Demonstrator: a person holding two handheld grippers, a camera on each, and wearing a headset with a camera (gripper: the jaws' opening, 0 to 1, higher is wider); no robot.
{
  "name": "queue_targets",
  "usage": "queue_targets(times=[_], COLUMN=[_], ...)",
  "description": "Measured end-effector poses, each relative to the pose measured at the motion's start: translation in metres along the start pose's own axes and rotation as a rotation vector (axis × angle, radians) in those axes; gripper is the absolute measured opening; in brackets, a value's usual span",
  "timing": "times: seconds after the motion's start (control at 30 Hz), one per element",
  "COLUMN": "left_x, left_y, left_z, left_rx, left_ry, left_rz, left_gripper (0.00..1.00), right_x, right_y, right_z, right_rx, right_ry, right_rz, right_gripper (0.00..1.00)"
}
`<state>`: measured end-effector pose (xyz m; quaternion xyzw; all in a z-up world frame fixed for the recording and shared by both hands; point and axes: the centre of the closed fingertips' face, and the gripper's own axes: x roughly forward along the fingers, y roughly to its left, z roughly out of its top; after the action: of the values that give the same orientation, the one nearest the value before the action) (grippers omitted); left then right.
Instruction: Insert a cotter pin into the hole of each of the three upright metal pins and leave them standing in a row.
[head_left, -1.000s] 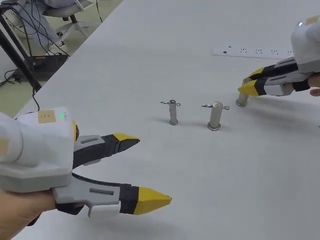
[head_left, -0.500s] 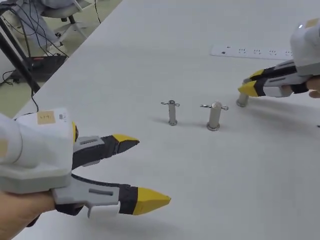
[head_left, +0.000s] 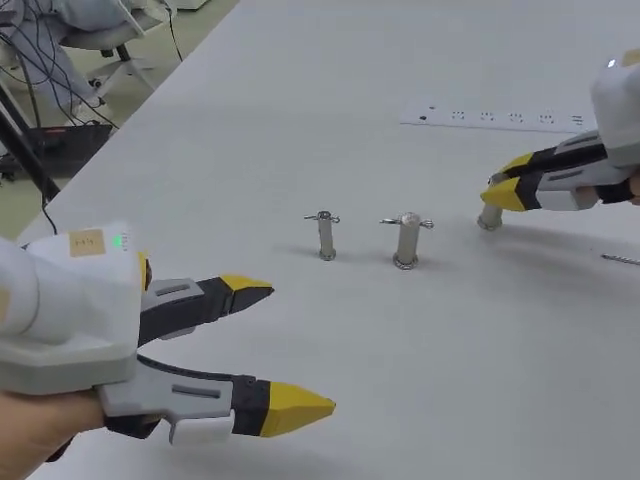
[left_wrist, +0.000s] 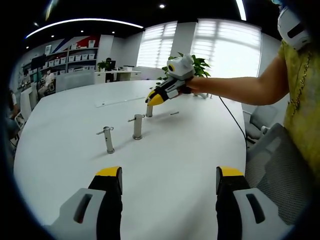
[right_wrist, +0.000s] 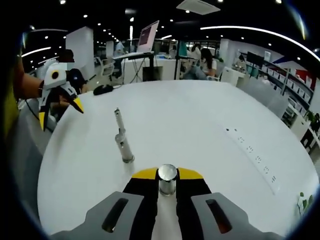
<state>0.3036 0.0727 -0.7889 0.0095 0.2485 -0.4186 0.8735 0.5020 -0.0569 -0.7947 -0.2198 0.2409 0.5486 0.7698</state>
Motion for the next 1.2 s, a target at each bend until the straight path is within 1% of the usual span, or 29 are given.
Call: queue_targets(times=[0.07,0.17,0.27,0.3,0.43,0.47,0.53,0.67,0.73,0.87,1.0,1.2], left_x=[0.0,0.001,0.001,0.001,-0.001,-0.002,-0.003,-0.006,-0.008,-0.01,-0.012,-0.012], left_y=[-0.001,-0.004,-0.008,-0.01,-0.015,-0.017,-0.02,-0.024,-0.026,-0.03,-0.031,-0.031], left_z=[0.003,0.007,0.01,0.011,0.014,0.014,0.014,0.017,0.018,0.019,0.017,0.014], left_rx=[0.006,0.017,0.031,0.035,0.049,0.052,0.06,0.072,0.08,0.089,0.092,0.088], left_ry=[-0.005,-0.015,-0.021,-0.023,-0.027,-0.027,-0.025,-0.031,-0.032,-0.031,-0.027,-0.013], left_rz=[-0.004,-0.011,-0.019,-0.021,-0.03,-0.032,-0.037,-0.041,-0.041,-0.044,-0.044,-0.038], left_gripper=[0.76,0.76,0.76,0.76,0.76,0.76,0.75,0.75,0.75,0.75,0.75,0.74], right_x=[-0.009,-0.022,-0.027,-0.029,-0.031,-0.031,-0.03,-0.025,-0.021,-0.013,-0.006,0.003], right_y=[0.006,0.024,0.041,0.049,0.074,0.083,0.093,0.122,0.133,0.149,0.164,0.175], right_z=[0.0,0.001,0.004,0.006,0.013,0.016,0.019,0.026,0.028,0.029,0.026,0.018], right_rx=[-0.001,-0.003,-0.019,-0.031,-0.055,-0.062,-0.076,-0.111,-0.125,-0.152,-0.175,-0.196], right_ry=[0.001,0.006,0.011,0.011,0.003,0.003,0.003,0.003,0.0,0.005,0.011,0.014], right_rz=[-0.001,0.015,0.04,0.047,0.082,0.096,0.114,0.173,0.199,0.245,0.298,0.373], right_gripper=[0.11,0.11,0.11,0.11,0.11,0.11,0.11,0.11,0.11,0.11,0.12,0.12])
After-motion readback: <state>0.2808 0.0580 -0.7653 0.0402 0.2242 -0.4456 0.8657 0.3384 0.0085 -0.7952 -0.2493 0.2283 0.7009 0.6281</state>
